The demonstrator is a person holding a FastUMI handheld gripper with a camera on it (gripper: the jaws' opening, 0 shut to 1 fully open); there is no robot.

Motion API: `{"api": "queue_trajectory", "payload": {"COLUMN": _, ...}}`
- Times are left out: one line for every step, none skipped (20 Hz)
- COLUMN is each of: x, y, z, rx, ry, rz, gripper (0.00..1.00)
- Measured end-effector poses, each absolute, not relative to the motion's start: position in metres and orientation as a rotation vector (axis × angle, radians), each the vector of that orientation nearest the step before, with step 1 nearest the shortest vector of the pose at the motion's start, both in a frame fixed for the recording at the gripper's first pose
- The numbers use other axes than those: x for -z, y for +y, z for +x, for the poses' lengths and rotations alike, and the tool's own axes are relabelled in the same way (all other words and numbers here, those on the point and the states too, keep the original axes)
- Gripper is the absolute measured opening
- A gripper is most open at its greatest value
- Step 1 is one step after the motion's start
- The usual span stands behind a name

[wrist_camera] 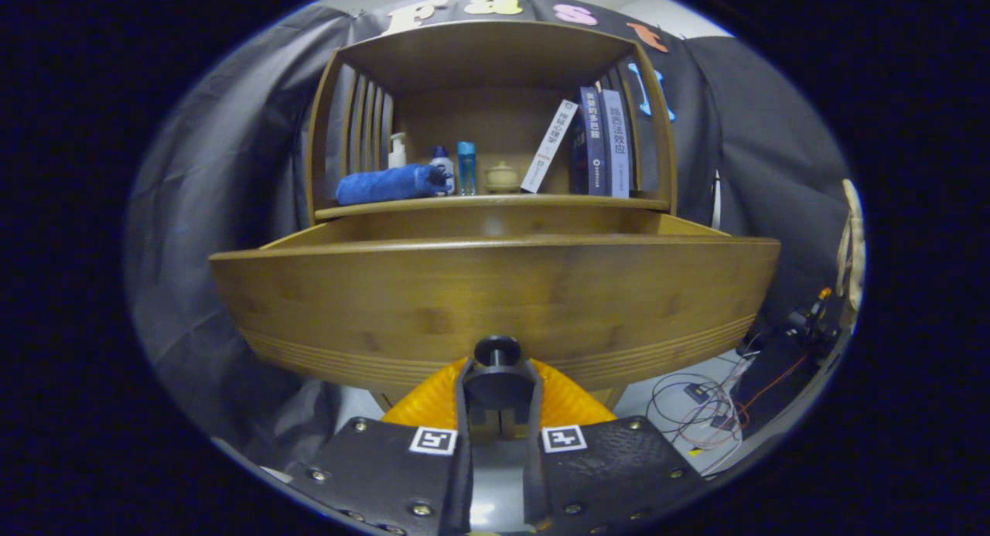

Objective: Pull open the drawer, take out the items inside it, and place them on the countertop above the cabinet.

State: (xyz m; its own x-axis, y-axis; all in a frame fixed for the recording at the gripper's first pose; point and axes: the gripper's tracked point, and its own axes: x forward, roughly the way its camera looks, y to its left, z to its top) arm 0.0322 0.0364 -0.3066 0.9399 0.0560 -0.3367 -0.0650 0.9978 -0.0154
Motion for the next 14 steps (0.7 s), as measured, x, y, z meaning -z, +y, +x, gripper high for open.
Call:
{"api": "queue_trajectory", "payload": {"x": 0.307, "y": 0.037, "z": 0.031, "rx": -0.065, "ry": 0.353, "rz": -0.002, "gripper": 0.26}}
{"api": "queue_trajectory", "payload": {"x": 0.308, "y": 0.039, "z": 0.026, "rx": -0.071, "ry": 0.364, "rz": 0.024, "gripper": 0.26}}
{"api": "queue_trajectory", "payload": {"x": 0.308, "y": 0.038, "z": 0.02, "rx": -0.073, "ry": 0.355, "rz": 0.025, "gripper": 0.26}}
{"api": "queue_trajectory", "payload": {"x": 0.307, "y": 0.038, "z": 0.017, "rx": -0.074, "ry": 0.344, "rz": 0.013, "gripper": 0.26}}
{"api": "queue_trajectory", "payload": {"x": 0.306, "y": 0.038, "z": 0.018, "rx": -0.077, "ry": 0.336, "rz": 0.0, "gripper": 0.26}}
{"api": "queue_trajectory", "payload": {"x": 0.31, "y": 0.037, "z": 0.016, "rx": -0.073, "ry": 0.343, "rz": 0.0, "gripper": 0.26}}
{"api": "queue_trajectory", "payload": {"x": 0.31, "y": 0.037, "z": 0.015, "rx": -0.072, "ry": 0.338, "rz": 0.021, "gripper": 0.26}}
{"api": "queue_trajectory", "payload": {"x": 0.307, "y": 0.037, "z": 0.014, "rx": -0.062, "ry": 0.334, "rz": 0.03, "gripper": 0.34}}
{"api": "queue_trajectory", "payload": {"x": 0.302, "y": 0.036, "z": 0.011, "rx": -0.063, "ry": 0.323, "rz": 0.03, "gripper": 0.4}}
{"api": "queue_trajectory", "payload": {"x": 0.301, "y": 0.037, "z": 0.01, "rx": -0.067, "ry": 0.317, "rz": 0.013, "gripper": 0.46}}
{"api": "queue_trajectory", "payload": {"x": 0.298, "y": 0.035, "z": 0.008, "rx": -0.06, "ry": 0.316, "rz": -0.012, "gripper": 0.46}}
{"api": "queue_trajectory", "payload": {"x": 0.292, "y": 0.031, "z": 0.006, "rx": -0.049, "ry": 0.308, "rz": -0.022, "gripper": 0.53}}
{"api": "queue_trajectory", "payload": {"x": 0.284, "y": 0.031, "z": 0.006, "rx": -0.048, "ry": 0.301, "rz": -0.017, "gripper": 0.6}}
{"api": "queue_trajectory", "payload": {"x": 0.275, "y": 0.033, "z": 0.006, "rx": -0.048, "ry": 0.29, "rz": 0.001, "gripper": 0.67}}
